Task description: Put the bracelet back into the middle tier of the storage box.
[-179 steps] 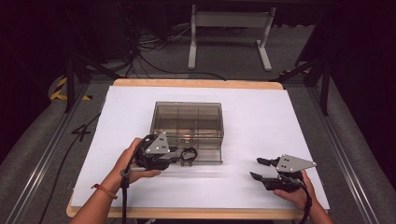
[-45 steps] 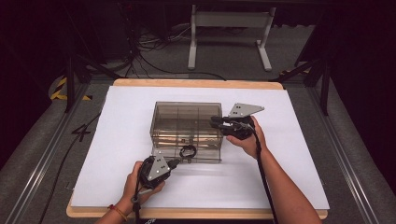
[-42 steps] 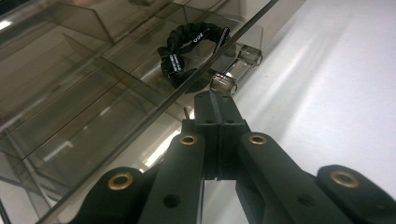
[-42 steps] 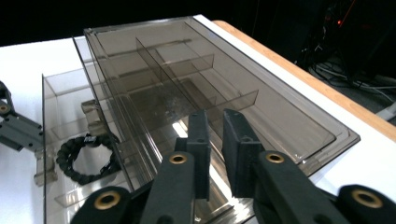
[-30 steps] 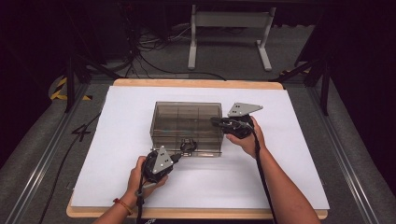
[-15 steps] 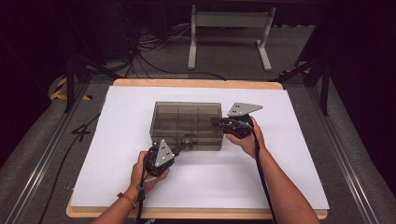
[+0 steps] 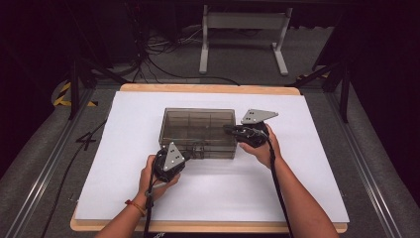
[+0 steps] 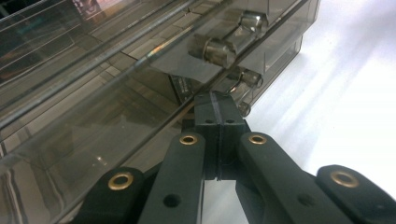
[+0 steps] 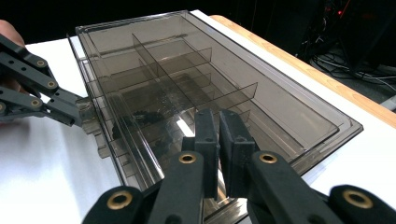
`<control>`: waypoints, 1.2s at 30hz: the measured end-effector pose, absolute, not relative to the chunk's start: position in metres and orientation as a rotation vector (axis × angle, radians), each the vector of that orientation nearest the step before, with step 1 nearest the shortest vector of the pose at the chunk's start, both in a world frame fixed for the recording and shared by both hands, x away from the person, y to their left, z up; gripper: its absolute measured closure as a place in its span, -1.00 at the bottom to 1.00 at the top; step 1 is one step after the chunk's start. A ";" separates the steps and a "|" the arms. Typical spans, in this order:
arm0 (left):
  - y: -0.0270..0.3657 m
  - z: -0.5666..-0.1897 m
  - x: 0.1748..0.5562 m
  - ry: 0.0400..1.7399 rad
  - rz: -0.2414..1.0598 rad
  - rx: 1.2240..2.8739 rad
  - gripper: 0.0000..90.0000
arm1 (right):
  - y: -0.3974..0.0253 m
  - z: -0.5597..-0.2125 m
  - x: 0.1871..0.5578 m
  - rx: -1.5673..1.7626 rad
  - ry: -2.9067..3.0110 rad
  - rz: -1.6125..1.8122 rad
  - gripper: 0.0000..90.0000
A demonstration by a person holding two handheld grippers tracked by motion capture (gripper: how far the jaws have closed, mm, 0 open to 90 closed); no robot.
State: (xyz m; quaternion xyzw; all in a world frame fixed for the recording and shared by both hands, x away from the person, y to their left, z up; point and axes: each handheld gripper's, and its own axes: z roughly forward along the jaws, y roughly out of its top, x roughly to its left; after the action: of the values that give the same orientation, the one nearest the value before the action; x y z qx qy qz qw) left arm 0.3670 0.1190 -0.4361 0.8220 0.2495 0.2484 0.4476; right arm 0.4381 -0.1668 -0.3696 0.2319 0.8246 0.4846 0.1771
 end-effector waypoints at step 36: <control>0.119 -0.440 0.367 0.585 0.622 2.096 0.99 | -0.166 -0.369 0.438 0.651 2.337 1.358 0.93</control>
State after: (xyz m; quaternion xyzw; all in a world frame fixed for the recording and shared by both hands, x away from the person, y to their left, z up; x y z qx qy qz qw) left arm 0.3670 0.1194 -0.4399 0.8382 0.2339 0.2488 0.4253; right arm 0.4378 -0.1660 -0.3688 0.2302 0.8270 0.4805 0.1796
